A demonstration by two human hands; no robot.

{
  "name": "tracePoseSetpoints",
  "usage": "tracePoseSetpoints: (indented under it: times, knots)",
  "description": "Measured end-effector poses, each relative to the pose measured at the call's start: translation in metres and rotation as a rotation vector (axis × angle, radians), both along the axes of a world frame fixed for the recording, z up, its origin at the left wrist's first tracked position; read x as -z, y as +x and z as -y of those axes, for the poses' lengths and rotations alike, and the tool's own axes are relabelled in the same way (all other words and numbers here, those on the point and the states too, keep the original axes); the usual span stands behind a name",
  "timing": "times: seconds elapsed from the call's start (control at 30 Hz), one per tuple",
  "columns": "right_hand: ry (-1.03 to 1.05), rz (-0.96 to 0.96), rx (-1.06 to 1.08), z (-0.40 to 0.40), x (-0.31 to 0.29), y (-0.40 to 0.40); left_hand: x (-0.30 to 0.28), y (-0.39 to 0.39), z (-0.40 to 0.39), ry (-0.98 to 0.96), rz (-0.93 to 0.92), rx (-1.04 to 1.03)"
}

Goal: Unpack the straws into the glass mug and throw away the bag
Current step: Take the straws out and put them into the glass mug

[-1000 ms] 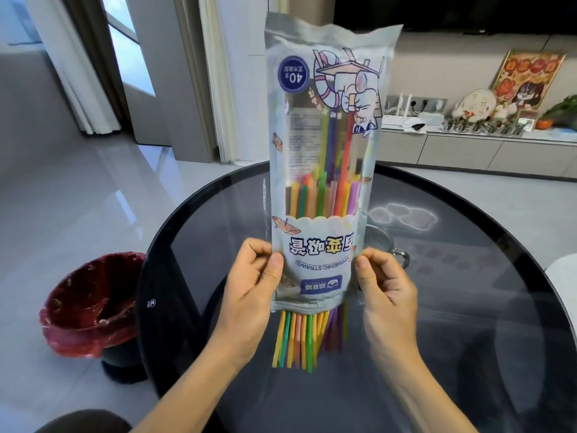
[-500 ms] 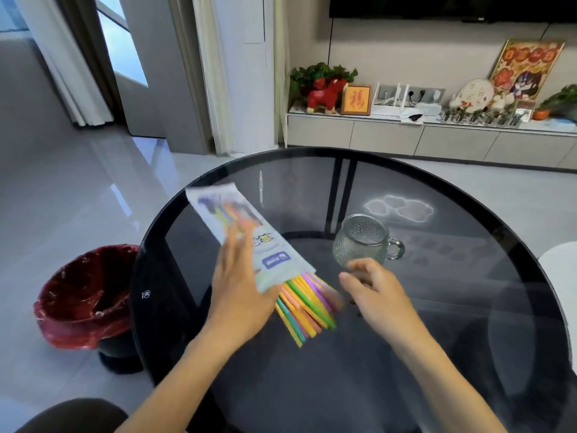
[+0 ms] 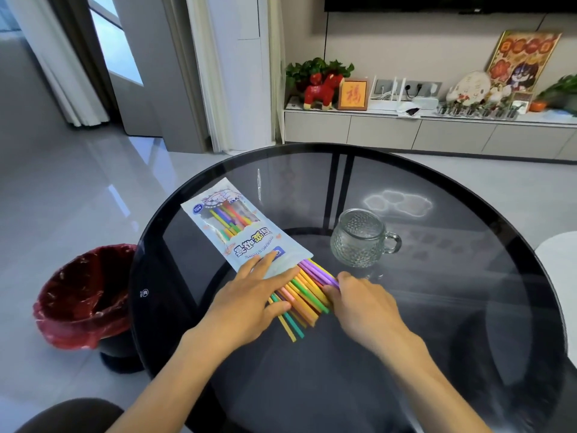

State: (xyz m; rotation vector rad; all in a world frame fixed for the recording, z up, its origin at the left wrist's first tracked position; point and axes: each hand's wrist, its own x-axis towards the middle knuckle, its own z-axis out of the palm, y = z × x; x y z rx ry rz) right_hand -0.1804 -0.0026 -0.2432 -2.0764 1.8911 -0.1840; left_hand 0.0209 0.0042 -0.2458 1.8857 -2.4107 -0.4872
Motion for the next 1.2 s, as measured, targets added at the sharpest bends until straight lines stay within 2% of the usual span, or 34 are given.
tracePoseSetpoints:
  times: [0.2,0.4,0.5,0.63,0.8,0.87,0.93,1.0,1.1,1.2]
  knots:
    - [0.051,-0.149,-0.025,-0.002,-0.015,-0.024,0.009,-0.002,0.006,-0.047,0.023,-0.023]
    - [0.131,-0.072,-0.046,0.005,-0.024,-0.063,0.012,-0.005,0.009,-0.105,0.051,-0.058]
    - [0.168,0.122,-0.03,0.005,-0.031,-0.101,0.014,-0.013,0.015,-0.145,0.076,-0.092]
    - [0.224,0.532,0.064,-0.013,-0.044,-0.137,0.014,-0.024,0.023,-0.172,0.102,-0.129]
    - [0.194,0.798,0.159,-0.038,-0.068,-0.15,0.013,-0.029,0.027,-0.13,0.056,-0.161]
    - [0.14,0.883,0.193,-0.046,-0.073,-0.144,0.007,-0.033,0.022,-0.117,-0.062,-0.198]
    - [0.128,0.925,0.194,-0.052,-0.075,-0.129,-0.004,-0.04,0.012,-0.242,-0.23,-0.244]
    - [0.16,0.886,0.128,-0.056,-0.082,-0.105,-0.02,-0.046,0.002,-0.524,-0.281,-0.168]
    - [0.262,0.821,0.002,-0.062,-0.098,-0.07,-0.042,-0.055,-0.012,-0.905,-0.16,0.074]
    - [0.406,0.84,-0.135,-0.073,-0.108,-0.048,-0.057,-0.064,-0.019,-1.08,-0.051,0.234]
